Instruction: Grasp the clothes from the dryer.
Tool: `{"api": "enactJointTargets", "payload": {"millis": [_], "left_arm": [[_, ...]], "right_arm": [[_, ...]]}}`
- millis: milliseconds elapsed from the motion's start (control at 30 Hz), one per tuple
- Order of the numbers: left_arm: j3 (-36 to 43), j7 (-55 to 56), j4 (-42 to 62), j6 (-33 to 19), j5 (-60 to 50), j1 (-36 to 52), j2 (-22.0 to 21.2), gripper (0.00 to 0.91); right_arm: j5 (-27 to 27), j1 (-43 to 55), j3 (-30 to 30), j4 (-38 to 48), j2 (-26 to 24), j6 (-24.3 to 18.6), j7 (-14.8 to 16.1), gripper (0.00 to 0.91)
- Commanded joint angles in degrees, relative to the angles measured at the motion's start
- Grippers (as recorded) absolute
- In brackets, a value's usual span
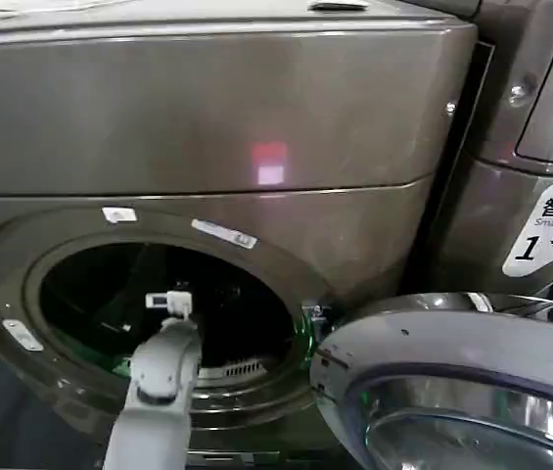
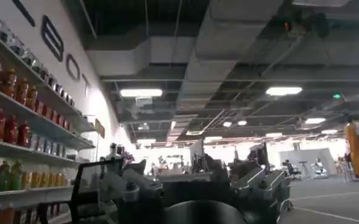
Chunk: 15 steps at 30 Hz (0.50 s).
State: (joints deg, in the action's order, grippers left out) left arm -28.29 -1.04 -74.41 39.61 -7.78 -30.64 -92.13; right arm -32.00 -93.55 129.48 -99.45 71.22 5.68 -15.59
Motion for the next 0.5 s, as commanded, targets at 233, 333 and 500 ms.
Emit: {"api": "enactJointTargets", "payload": {"millis": [233, 333, 500], "left_arm": [[-1.4, -0.2, 12.5, -3.9, -3.5, 7.9, -0.8, 0.907], [-1.5, -4.7, 14.4, -7.1, -12.4, 8.8, -0.4, 0.907], [-3.2, -22.2, 14.8, -14.2, -31.8, 10.7, 0.5, 0.907]], "right_arm": [[0.3, 0.2, -0.4, 0.3, 0.1, -0.2, 0.0, 0.907], [0.3, 0.2, -0.4, 0.3, 0.0, -0.1, 0.0, 0.907], [0.4, 0.2, -0.6, 0.2, 0.0, -0.2, 0.1, 0.907]]}}
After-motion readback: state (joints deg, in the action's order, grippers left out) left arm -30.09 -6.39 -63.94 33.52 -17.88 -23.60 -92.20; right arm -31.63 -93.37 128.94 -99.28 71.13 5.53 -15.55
